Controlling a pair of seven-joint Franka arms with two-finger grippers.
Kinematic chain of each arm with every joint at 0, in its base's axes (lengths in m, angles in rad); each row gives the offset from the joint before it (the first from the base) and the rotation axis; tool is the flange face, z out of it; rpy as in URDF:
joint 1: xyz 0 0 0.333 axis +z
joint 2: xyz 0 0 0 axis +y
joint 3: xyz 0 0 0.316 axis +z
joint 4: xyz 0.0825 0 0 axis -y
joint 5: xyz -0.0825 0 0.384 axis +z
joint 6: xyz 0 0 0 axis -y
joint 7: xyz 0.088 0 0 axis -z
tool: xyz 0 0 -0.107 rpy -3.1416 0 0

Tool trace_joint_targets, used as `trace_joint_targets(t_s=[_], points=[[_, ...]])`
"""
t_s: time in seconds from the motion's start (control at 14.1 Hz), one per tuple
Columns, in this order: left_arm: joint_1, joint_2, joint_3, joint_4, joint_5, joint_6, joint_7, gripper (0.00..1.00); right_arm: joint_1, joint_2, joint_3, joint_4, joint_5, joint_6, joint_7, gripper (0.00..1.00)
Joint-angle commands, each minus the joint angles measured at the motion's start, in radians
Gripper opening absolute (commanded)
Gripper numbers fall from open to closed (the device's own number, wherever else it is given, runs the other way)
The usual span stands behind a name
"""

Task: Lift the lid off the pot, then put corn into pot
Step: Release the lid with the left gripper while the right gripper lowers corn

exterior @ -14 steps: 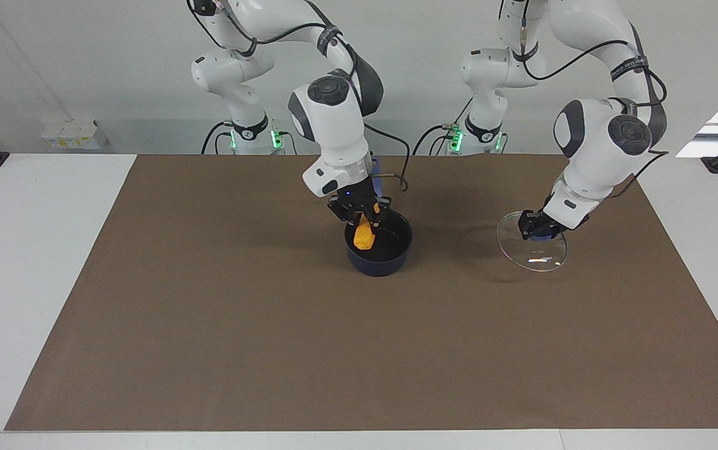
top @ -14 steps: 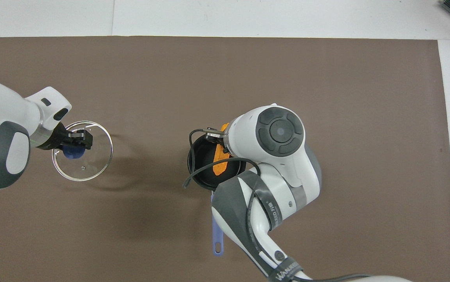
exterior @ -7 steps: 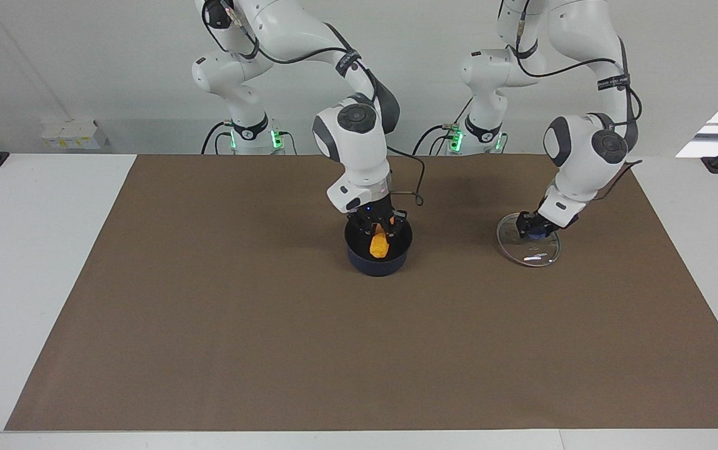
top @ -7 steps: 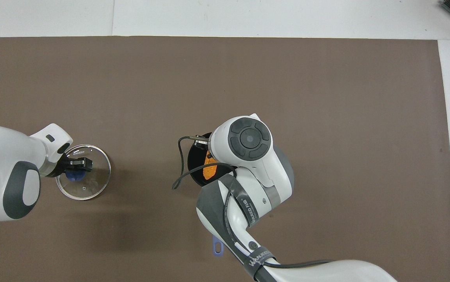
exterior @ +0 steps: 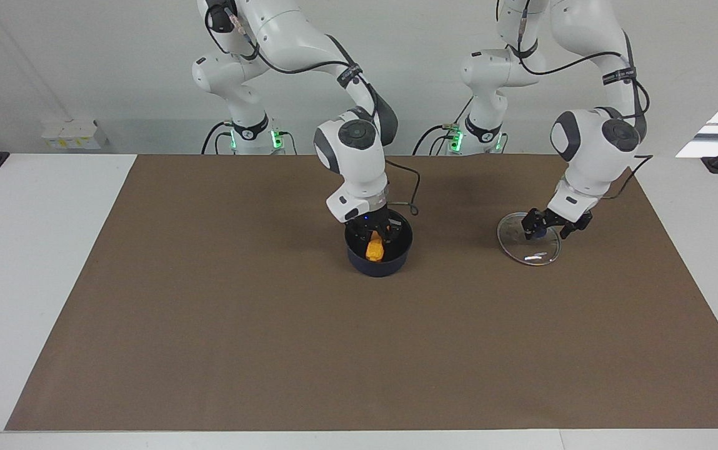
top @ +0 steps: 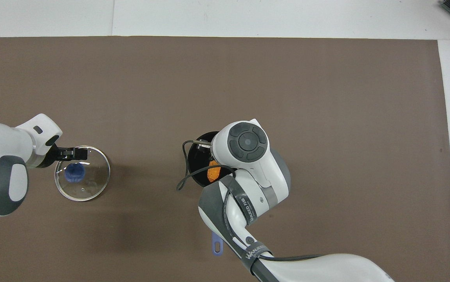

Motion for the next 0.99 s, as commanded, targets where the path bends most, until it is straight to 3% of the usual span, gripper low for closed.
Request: trace_joint_targets(t_s=[0.0,0.5,0.92], points=[[0.002,0.012,-0.004,0.139,0.004,-0.124,0.019,1.0,-0.002,-0.005,0.001,-0.015,0.018,0.031,0.002,0.98],[-0.004,0.018,-0.009,0.458,0.007,-0.473,0.05,1.0,-0.002,-0.021,-0.001,0.032,0.018,0.029,0.016,1.0],[-0.001,0.029,-0.007,0.635,0.014,-0.674,0.105,1.0,-0.074,-0.185,-0.019,0.02,-0.001,-0.061,0.002,1.0]])
